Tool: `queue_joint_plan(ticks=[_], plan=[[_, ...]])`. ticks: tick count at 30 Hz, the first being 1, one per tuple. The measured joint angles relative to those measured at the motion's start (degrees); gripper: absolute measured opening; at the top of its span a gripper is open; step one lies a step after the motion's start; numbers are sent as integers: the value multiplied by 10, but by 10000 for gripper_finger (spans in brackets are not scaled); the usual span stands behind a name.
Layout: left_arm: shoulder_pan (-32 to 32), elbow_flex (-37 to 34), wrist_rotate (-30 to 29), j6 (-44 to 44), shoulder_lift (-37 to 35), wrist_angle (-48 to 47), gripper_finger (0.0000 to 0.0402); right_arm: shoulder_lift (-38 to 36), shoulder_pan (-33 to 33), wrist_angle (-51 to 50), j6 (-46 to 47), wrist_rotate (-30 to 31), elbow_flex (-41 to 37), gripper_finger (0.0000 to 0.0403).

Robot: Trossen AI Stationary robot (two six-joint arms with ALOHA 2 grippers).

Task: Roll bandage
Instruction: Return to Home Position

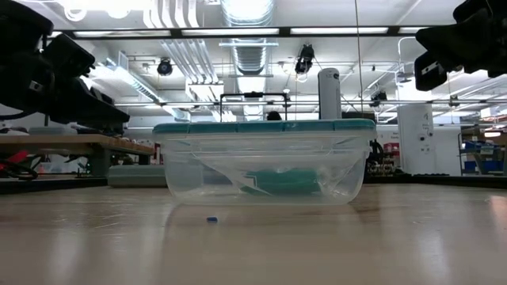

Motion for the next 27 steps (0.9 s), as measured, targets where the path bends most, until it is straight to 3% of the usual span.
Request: queue_joint_plan(ticks=[27], plan=[[0, 0, 0, 0, 49, 0, 10, 0, 0, 0, 0, 0, 1, 0]])
